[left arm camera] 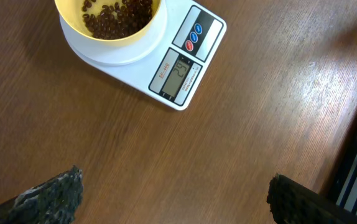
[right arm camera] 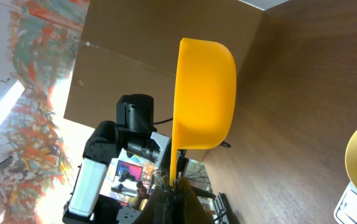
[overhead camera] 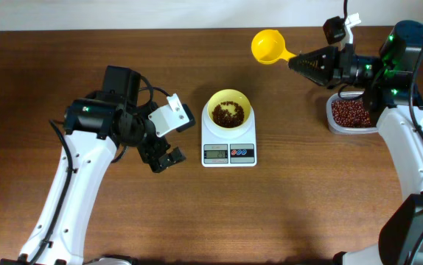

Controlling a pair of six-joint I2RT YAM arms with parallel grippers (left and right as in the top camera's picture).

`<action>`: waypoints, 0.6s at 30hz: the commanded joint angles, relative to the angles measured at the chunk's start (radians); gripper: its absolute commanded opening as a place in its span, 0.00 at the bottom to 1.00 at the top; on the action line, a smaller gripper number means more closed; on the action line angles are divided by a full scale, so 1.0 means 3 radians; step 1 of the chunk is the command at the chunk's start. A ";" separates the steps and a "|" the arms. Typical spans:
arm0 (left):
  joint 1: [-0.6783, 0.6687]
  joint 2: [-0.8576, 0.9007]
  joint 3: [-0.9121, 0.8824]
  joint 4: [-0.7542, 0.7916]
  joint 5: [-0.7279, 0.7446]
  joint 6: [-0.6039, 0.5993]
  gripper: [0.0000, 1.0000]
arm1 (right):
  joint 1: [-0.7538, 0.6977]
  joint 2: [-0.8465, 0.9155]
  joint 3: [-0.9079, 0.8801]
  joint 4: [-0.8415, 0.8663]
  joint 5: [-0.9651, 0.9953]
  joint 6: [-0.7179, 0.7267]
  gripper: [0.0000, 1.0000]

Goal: Scoop item into bowl and weigh 50g on scale
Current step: 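Lift the empty scoop and carry it right back toward the bean tub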

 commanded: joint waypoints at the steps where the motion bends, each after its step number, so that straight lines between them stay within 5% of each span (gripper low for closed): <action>1: 0.0018 0.0006 -0.0019 -0.0003 0.0036 0.0053 0.99 | -0.0009 -0.0064 0.0020 0.0010 -0.0066 0.0014 0.04; 18: 0.0018 0.0006 -0.0019 -0.0003 0.0037 0.0053 0.99 | -0.0075 -0.0056 0.0020 0.0141 -0.0064 -0.0263 0.04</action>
